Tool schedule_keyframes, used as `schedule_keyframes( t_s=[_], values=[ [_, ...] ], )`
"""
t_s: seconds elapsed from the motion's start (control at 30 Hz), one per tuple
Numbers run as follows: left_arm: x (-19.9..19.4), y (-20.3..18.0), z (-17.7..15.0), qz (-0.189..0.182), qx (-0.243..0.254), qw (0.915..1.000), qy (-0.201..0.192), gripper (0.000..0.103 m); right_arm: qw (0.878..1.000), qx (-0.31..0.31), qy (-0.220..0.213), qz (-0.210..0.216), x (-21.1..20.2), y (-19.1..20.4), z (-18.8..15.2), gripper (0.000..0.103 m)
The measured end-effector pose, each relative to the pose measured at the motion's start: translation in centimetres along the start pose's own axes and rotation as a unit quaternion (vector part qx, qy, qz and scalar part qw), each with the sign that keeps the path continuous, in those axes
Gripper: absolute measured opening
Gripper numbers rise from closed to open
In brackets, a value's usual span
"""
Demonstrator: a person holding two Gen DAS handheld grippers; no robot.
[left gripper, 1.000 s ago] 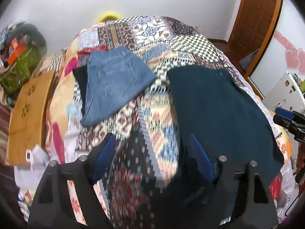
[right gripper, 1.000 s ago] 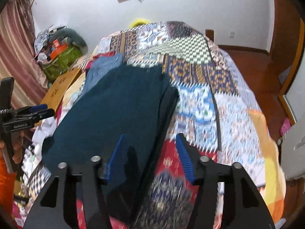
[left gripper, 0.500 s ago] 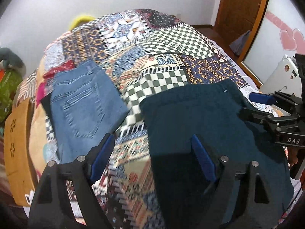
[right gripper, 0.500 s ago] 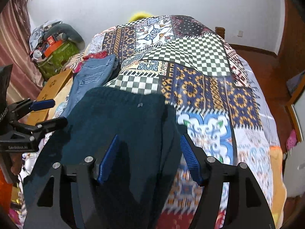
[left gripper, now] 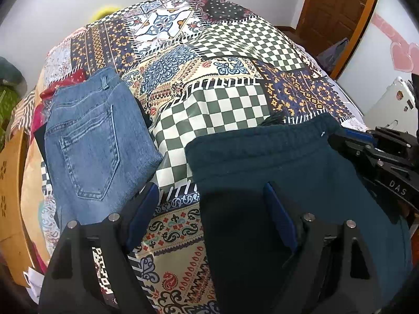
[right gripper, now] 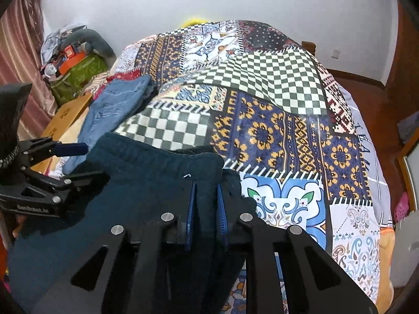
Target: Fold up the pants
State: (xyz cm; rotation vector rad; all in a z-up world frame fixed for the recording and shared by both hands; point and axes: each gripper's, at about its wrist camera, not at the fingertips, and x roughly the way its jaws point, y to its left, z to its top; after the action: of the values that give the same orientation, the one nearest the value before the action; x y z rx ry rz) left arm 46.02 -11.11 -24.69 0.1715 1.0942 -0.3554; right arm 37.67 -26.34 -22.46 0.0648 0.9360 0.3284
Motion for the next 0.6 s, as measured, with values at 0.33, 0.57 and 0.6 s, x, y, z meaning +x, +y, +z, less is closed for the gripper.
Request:
schedule_keyframes(
  t_s=[0.33, 0.57, 0.6],
  values=[
    [-3.9, -0.7, -0.5, 0.027, 0.010, 0.9989, -0.037, 0.081, 1.000, 0.005, 0.001, -0.022, -3.2, -0.1, 0.3, 0.021],
    [-9.3, -1.3, -2.0, 0.023, 0.007, 0.9965, -0.080, 0.082, 0.999, -0.006, -0.030, -0.014, -8.4, 1.1, -1.1, 0.051],
    [-9.7, -1.2, -2.4, 0.016, 0.004, 0.9969, -0.077, 0.084, 0.999, -0.007, -0.036, -0.014, -8.8, 1.4, -1.3, 0.057]
  ],
)
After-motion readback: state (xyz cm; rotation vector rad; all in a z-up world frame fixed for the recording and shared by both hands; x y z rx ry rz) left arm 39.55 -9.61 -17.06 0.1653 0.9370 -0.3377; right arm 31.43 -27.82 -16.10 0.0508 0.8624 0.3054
